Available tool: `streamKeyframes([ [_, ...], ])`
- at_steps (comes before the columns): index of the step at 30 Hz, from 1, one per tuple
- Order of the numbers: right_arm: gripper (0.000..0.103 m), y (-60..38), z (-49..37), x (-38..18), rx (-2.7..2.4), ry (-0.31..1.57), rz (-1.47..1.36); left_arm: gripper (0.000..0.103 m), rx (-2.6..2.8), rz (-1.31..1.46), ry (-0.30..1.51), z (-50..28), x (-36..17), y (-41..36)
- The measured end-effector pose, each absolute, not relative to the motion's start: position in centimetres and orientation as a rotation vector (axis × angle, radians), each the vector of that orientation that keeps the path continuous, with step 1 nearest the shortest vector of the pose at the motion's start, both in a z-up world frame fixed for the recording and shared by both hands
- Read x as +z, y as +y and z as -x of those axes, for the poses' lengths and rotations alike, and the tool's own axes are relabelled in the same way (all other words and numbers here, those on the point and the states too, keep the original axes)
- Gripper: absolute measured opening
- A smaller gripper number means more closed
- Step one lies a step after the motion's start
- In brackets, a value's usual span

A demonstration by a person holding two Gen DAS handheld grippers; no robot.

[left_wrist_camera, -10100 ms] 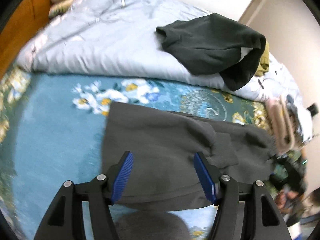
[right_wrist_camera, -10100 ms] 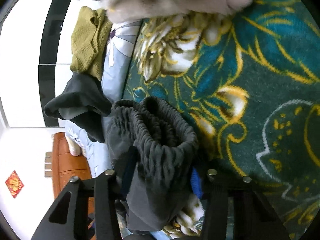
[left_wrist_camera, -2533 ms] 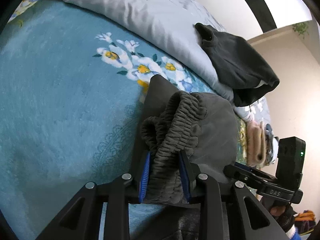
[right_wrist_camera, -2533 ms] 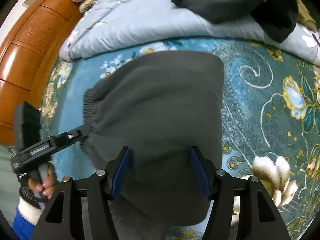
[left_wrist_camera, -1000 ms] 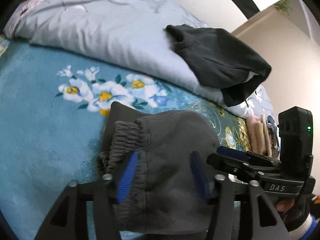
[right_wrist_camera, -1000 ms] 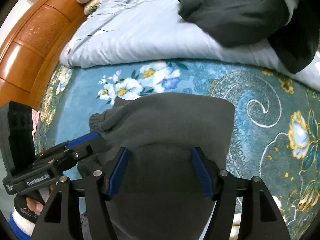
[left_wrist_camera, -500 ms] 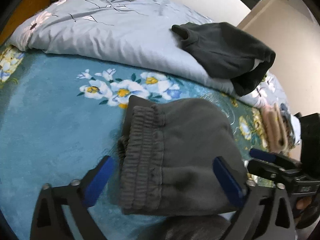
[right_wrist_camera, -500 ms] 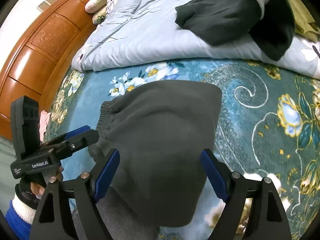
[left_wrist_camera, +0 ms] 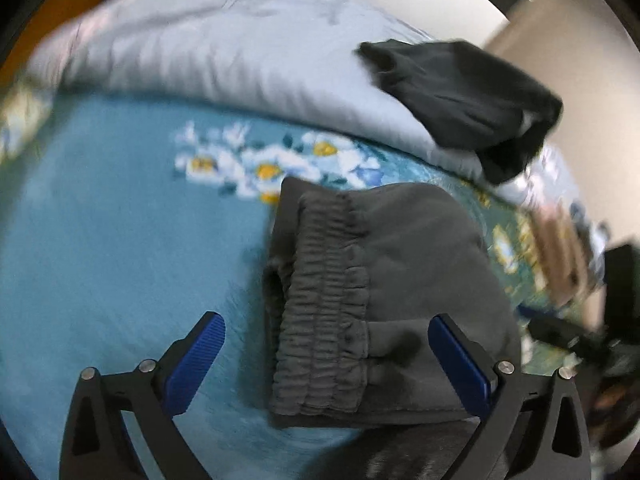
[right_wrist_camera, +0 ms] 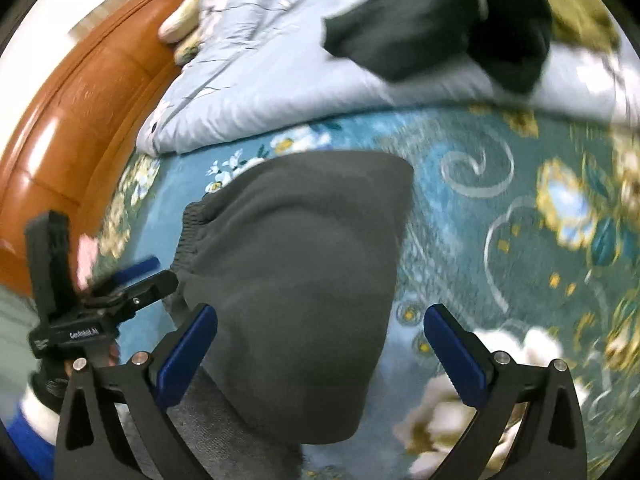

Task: Fold clothes

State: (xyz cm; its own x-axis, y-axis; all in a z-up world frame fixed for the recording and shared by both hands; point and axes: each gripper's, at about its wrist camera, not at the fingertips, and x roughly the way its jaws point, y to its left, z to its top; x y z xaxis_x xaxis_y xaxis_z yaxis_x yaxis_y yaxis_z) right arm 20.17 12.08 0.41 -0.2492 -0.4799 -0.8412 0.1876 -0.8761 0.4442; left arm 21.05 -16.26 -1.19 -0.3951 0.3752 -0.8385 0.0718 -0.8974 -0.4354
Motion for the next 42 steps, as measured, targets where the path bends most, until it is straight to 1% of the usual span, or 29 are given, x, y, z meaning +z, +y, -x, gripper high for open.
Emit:
streamKeyframes([
  [8,0.103,12.8,-19.1,-2.6,-2.006,-0.527,-1.621,0.103,2.144,1.637,-0.968,-20.2,-5.3,-18.3],
  [11,0.103,13.0,-18.5,-3.9,-1.939,-0.600,-1.630,0.103,2.064,1.671,-1.056,-19.4,-6.7,-18.7],
  [14,0.103,13.2,-17.9,-5.0,-1.879,-0.668,-1.629,0.103,1.995,1.668,-1.078,-18.8,-7.6,-18.5],
  [19,0.102,13.5,-17.2,-6.7,-1.783,-0.757,-1.617,0.103,1.951,1.662,-1.057,-18.0,-8.5,-18.1],
  [20,0.102,13.5,-17.1,-7.0,-1.764,-0.775,-1.613,0.103,1.945,1.655,-1.054,-18.1,-8.6,-18.1],
  [22,0.096,13.4,-16.8,-7.7,-1.734,-0.817,-1.603,0.103,1.935,1.643,-1.048,-18.2,-8.8,-18.0],
  [26,0.096,12.9,-16.6,-8.3,-1.702,-0.854,-1.593,0.103,1.904,1.623,-1.040,-18.2,-8.9,-17.9],
  [28,0.093,12.9,-16.5,-8.3,-1.698,-0.865,-1.592,0.102,1.892,1.611,-1.046,-18.1,-8.8,-17.5],
  [30,0.091,12.9,-16.4,-8.3,-1.697,-0.866,-1.590,0.095,1.880,1.598,-1.052,-18.0,-8.6,-17.2],
  [31,0.091,12.7,-16.3,-8.2,-1.698,-0.863,-1.589,0.093,1.875,1.594,-1.054,-17.9,-8.6,-17.0],
  [38,0.090,12.7,-16.0,-8.4,-1.703,-0.863,-1.580,0.093,1.892,1.610,-1.032,-16.6,-8.5,-15.5],
  [40,0.090,12.6,-15.9,-8.5,-1.711,-0.879,-1.588,0.092,1.916,1.629,-0.991,-16.4,-8.1,-14.6],
  [41,0.090,12.6,-15.9,-8.4,-1.717,-0.883,-1.594,0.090,1.928,1.636,-0.974,-16.4,-7.8,-14.2],
  [42,0.087,12.6,-16.0,-8.3,-1.722,-0.887,-1.599,0.088,1.939,1.632,-0.970,-16.4,-7.5,-14.1],
])
